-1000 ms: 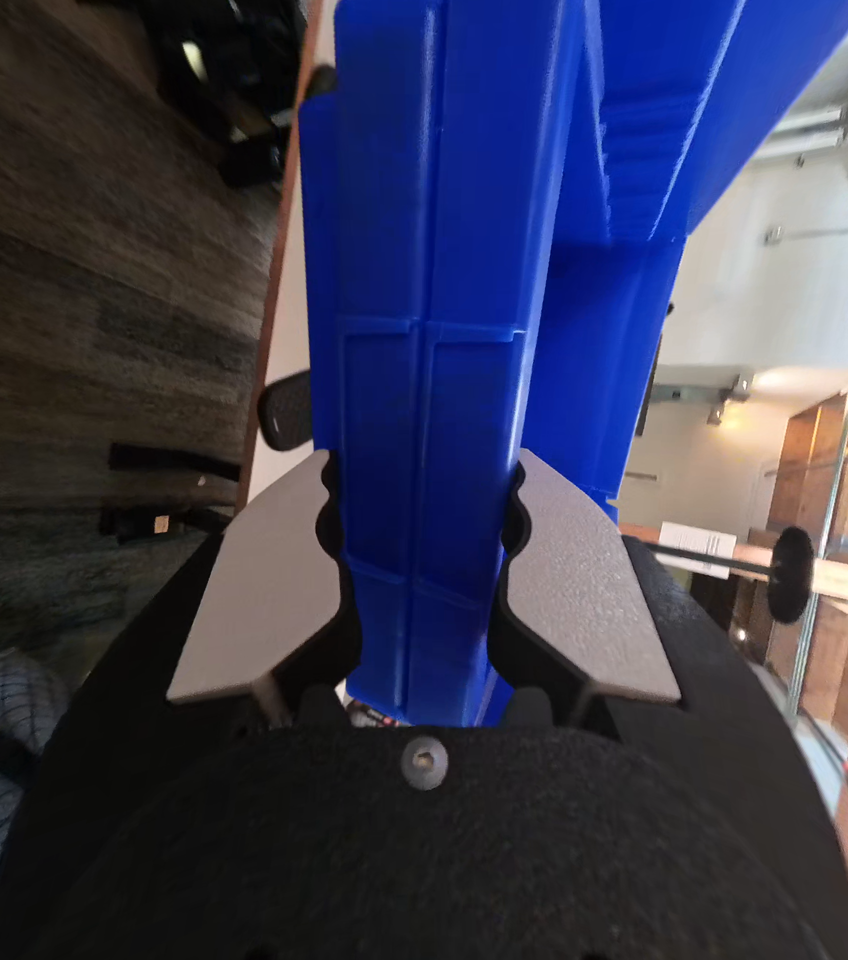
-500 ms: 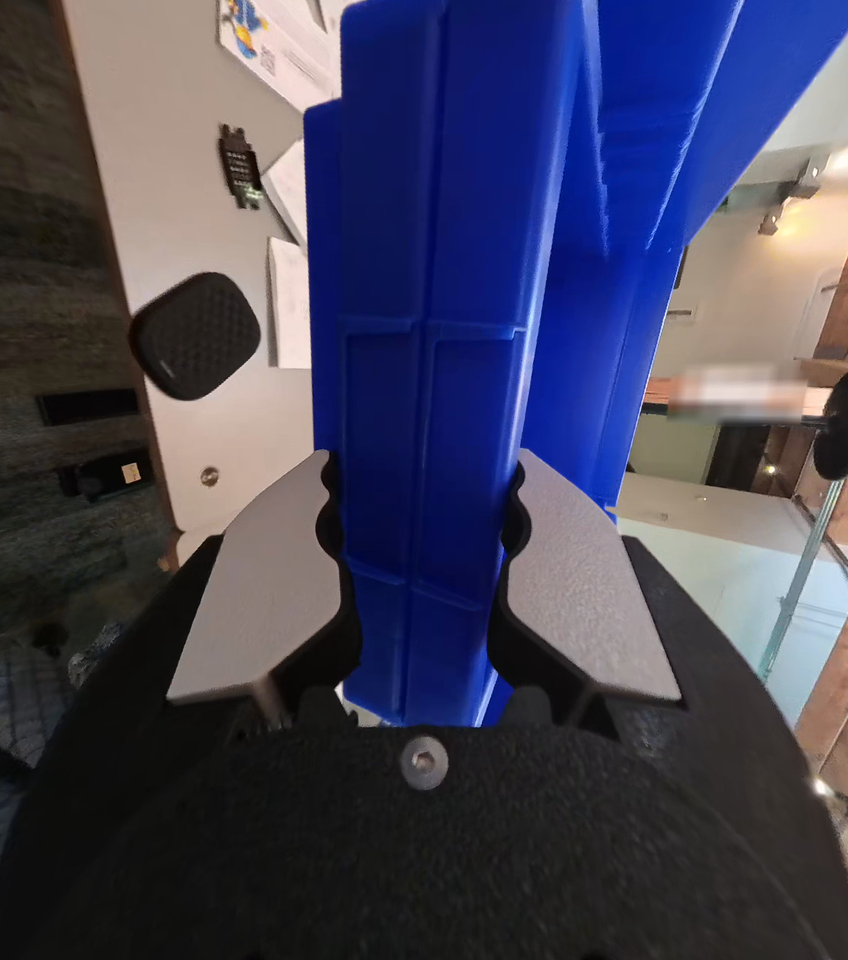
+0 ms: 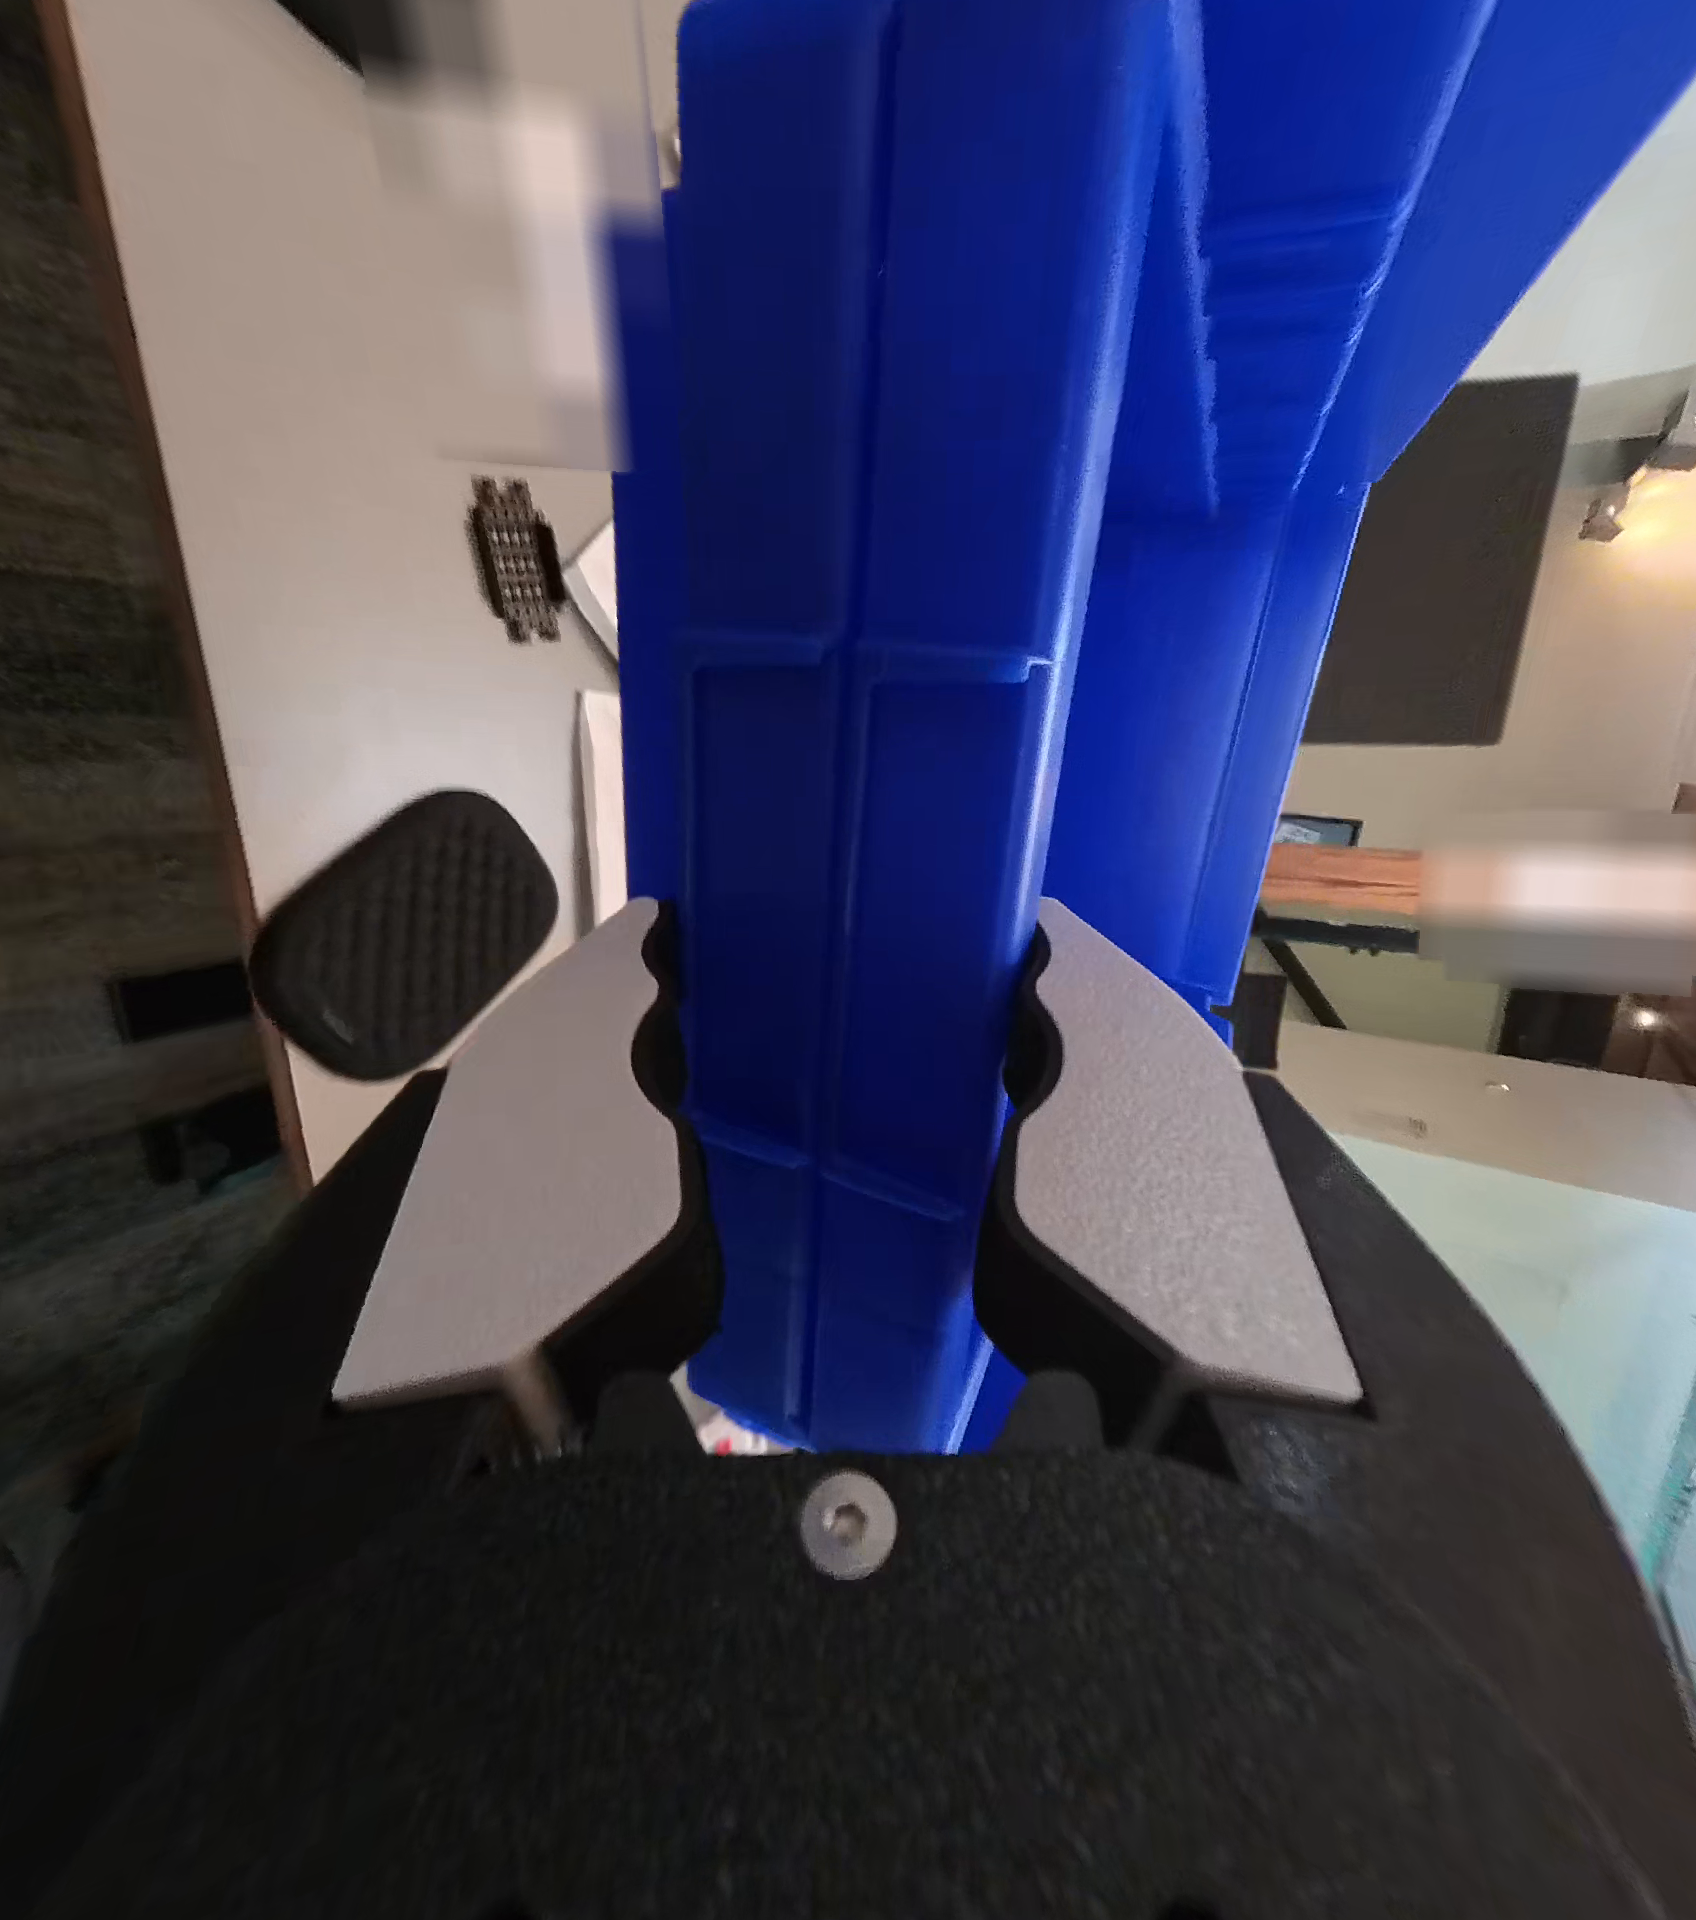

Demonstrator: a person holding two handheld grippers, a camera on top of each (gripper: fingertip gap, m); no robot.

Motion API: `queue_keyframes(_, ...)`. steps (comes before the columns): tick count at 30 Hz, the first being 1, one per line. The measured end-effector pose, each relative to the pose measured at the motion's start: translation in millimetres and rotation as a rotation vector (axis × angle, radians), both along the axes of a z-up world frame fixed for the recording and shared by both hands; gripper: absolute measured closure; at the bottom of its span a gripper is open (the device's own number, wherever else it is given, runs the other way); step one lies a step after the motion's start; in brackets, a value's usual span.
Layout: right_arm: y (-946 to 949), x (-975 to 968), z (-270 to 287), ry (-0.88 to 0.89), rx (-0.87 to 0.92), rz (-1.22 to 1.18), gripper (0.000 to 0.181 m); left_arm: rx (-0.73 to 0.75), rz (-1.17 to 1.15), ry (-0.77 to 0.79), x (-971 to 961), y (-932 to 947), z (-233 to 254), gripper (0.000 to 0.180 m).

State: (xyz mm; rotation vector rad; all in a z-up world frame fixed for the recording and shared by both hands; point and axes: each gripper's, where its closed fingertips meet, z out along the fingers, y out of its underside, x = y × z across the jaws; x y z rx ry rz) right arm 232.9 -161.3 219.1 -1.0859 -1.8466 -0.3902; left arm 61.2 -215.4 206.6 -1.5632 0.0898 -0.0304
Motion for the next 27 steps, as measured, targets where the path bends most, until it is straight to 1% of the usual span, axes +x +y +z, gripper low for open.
queue_keyframes(4, 7.7, -37.7, -37.0, -0.018, 0.055, 0.044, 0.121, 0.054, 0.042, -0.057, -9.5, -22.3, -35.9, 0.18)
queue_keyframes(10, -20.8, -93.2, -88.1, -0.002, 0.157, 0.094, 0.12, 0.108, 0.032, -0.02, -20.6, -77.5, -93.6, 0.18)
queue_keyframes(14, -84.0, -117.9, -122.0, 0.052, 0.201, 0.059, 0.121, 0.1, 0.033, -0.043, -37.3, -132.0, -139.8, 0.18)
queue_keyframes(17, -146.1, -119.8, -143.3, 0.077, 0.197, 0.005, 0.121, 0.079, 0.016, -0.039, -36.7, -193.2, -166.6, 0.18)
queue_keyframes(19, -187.3, -115.0, -154.5, 0.088, 0.168, -0.011, 0.121, 0.042, -0.02, -0.041, -32.3, -234.2, -176.0, 0.18)
queue_keyframes(22, -233.9, -104.9, -171.8, 0.06, 0.13, -0.012, 0.121, 0.007, -0.061, -0.01, -28.9, -281.9, -183.5, 0.18)
queue_keyframes(25, -259.9, -90.8, -192.1, 0.024, 0.13, -0.006, 0.121, 0.015, -0.065, 0.025, -27.9, -316.5, -182.3, 0.18)
queue_keyframes(27, -273.3, -85.6, -203.1, 0.023, 0.123, -0.001, 0.121, 0.012, -0.05, 0.013, -27.2, -329.4, -179.3, 0.18)
